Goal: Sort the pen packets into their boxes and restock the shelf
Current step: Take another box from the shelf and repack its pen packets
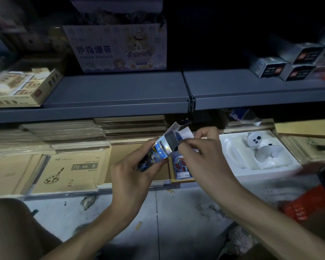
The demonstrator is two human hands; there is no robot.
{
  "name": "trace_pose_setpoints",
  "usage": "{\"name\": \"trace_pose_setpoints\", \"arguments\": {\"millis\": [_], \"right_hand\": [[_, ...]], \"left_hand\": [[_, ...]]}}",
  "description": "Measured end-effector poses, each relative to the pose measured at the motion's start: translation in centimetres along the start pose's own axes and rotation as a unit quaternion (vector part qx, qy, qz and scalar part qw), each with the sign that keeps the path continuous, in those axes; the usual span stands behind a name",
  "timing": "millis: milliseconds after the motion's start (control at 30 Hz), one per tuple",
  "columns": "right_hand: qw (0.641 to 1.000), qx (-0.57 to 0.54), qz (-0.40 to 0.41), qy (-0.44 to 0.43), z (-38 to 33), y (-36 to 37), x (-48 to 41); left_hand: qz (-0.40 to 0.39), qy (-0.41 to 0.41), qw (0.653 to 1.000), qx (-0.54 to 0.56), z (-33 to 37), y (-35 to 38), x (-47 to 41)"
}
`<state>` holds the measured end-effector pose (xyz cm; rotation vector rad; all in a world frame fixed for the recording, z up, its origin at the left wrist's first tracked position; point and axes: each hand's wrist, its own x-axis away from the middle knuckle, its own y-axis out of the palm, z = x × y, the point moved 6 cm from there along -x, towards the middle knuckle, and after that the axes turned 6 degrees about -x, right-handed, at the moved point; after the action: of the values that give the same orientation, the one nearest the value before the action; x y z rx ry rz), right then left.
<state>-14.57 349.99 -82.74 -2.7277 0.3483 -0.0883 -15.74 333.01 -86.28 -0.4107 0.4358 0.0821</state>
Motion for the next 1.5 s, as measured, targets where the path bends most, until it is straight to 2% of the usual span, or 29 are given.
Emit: {"name": "trace_pose_setpoints", "arguments": {"millis": [167, 333, 400, 567, 700, 800, 900, 1133, 1233, 1333, 1433, 1500], "right_hand": [[1.0, -0.016, -0.017, -0.004, 0.1, -0.4, -0.2], [0.983, 0.018, 0.106, -0.151, -2.3, -3.3, 1.1], [0.974, 0.015, 0.124, -0.188, -3.5, -4.0, 1.8], [0.952, 0.156, 0.119, -0.233, -4.3, -1.5, 3.3], [0.941, 0.254, 0.115, -0.19, -3.8, -0.4, 2.3], [0.973, 0.191, 0.089, -0.089, -2.7, -0.6, 1.2], [0.99, 0.121, 0.06, -0.032, -1.7, -0.5, 0.6], [0.998, -0.008, 0.067, -0.019, -0.9, -1.3, -0.1], [0.995, -0.067, 0.06, -0.045, -1.4, -2.8, -0.6], [0.992, -0.113, 0.035, -0.051, -2.0, -5.3, -1.2], [0.98, -0.2, 0.0, -0.012, -2.1, -7.3, -1.4], [0.977, -0.211, 0.02, -0.016, -2.2, -8.5, -1.2]], "left_hand": [[-0.014, -0.036, 0.999, 0.024, -0.7, 0.5, -0.2], [-0.014, -0.067, 0.997, 0.045, -1.3, 0.6, -0.4], [-0.012, -0.068, 0.997, 0.036, -1.3, 0.3, -0.6], [-0.023, -0.052, 0.998, 0.013, -0.3, 0.4, -0.3], [-0.016, -0.017, 0.999, -0.03, 0.7, 0.6, 0.0], [-0.007, -0.008, 0.999, -0.041, 1.1, 0.8, -0.3], [0.004, 0.004, 0.999, -0.045, 0.8, 1.1, -0.5], [0.006, -0.012, 0.998, -0.066, 0.0, 1.2, -1.0], [-0.012, -0.017, 0.999, -0.046, -0.2, 0.9, -1.3], [-0.042, -0.074, 0.996, 0.025, -1.6, 0.9, -1.9], [-0.057, -0.125, 0.985, 0.102, -3.3, 0.8, -2.0], [-0.07, -0.129, 0.982, 0.118, -3.9, 0.7, -1.9]]}}
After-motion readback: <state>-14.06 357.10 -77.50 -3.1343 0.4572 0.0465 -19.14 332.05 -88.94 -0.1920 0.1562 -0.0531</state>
